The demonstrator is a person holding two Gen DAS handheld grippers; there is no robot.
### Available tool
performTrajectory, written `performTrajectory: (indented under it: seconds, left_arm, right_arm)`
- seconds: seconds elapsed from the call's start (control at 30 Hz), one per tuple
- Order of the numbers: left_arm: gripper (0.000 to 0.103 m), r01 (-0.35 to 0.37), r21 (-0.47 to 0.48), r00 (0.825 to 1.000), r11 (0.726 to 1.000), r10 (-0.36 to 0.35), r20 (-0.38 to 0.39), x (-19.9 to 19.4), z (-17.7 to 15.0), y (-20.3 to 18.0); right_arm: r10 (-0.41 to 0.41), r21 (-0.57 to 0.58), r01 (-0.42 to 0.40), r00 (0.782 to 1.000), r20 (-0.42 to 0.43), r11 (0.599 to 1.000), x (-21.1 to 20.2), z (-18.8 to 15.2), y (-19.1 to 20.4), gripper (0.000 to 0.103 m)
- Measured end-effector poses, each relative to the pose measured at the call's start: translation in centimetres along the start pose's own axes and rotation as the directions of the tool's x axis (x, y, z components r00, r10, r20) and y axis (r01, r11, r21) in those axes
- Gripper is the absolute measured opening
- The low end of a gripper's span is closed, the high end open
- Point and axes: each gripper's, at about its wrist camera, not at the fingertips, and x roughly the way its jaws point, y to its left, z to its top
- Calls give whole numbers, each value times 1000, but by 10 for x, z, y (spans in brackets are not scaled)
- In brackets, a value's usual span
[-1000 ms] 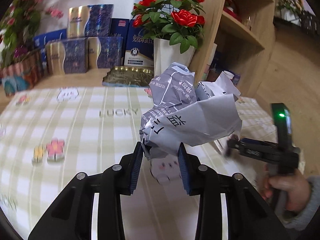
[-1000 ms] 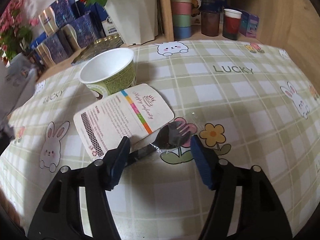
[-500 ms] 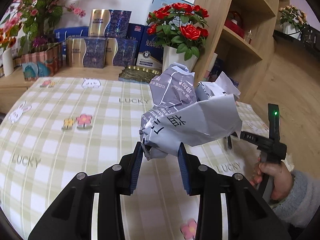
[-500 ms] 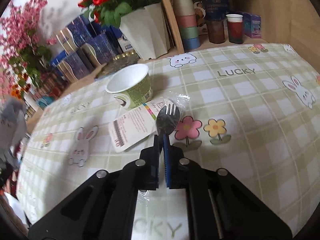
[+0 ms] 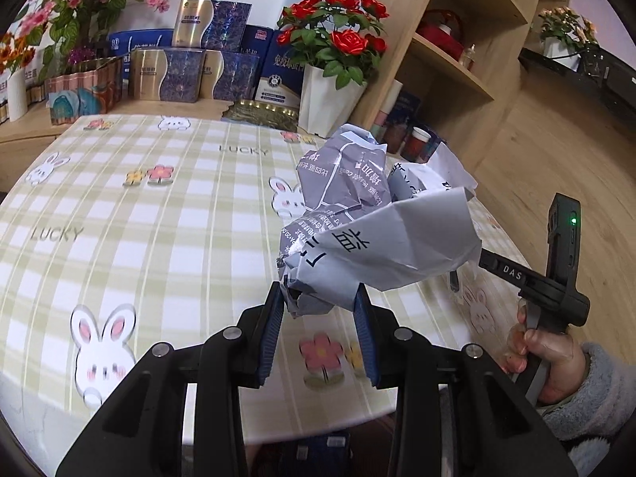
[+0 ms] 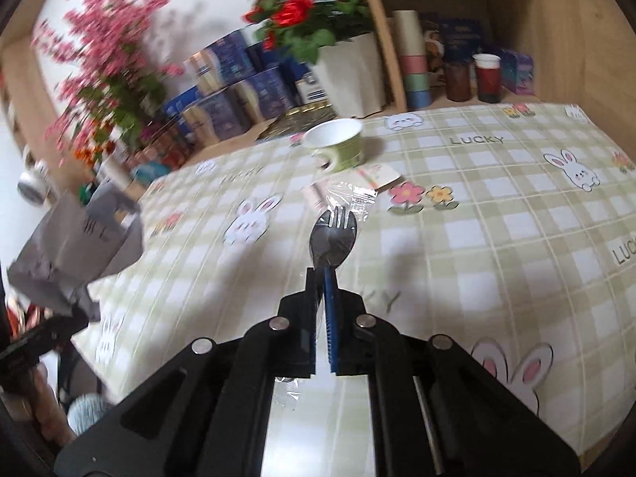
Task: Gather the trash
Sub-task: 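Carry the paper bag over the bin with the left gripper while the right gripper holds the spoon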
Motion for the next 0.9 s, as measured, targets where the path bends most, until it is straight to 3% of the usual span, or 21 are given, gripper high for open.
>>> performTrajectory:
  seconds: [0.3, 0.5, 0.67, 0.9]
  left_arm:
    - [34, -15, -27, 999, 1000, 14, -35, -46, -47, -5]
    - [34, -11, -38, 1000, 999, 11, -18, -74, -69, -15]
    - [34, -14, -29, 1000, 999, 14, -3, -89, -80, -24]
    - [34, -19, -27, 1000, 999, 19, 10, -101, -88, -29]
  right_arm:
    - [71, -73, -75, 996, -59, 994, -37, -47, 37, 8]
    - [130, -107, -143, 985, -117, 984, -53, -80, 64, 8]
    - [195, -151, -226, 961, -196, 962, -59, -105, 88, 8]
    - [219, -219, -287, 933, -287, 933, -60, -135, 110, 8]
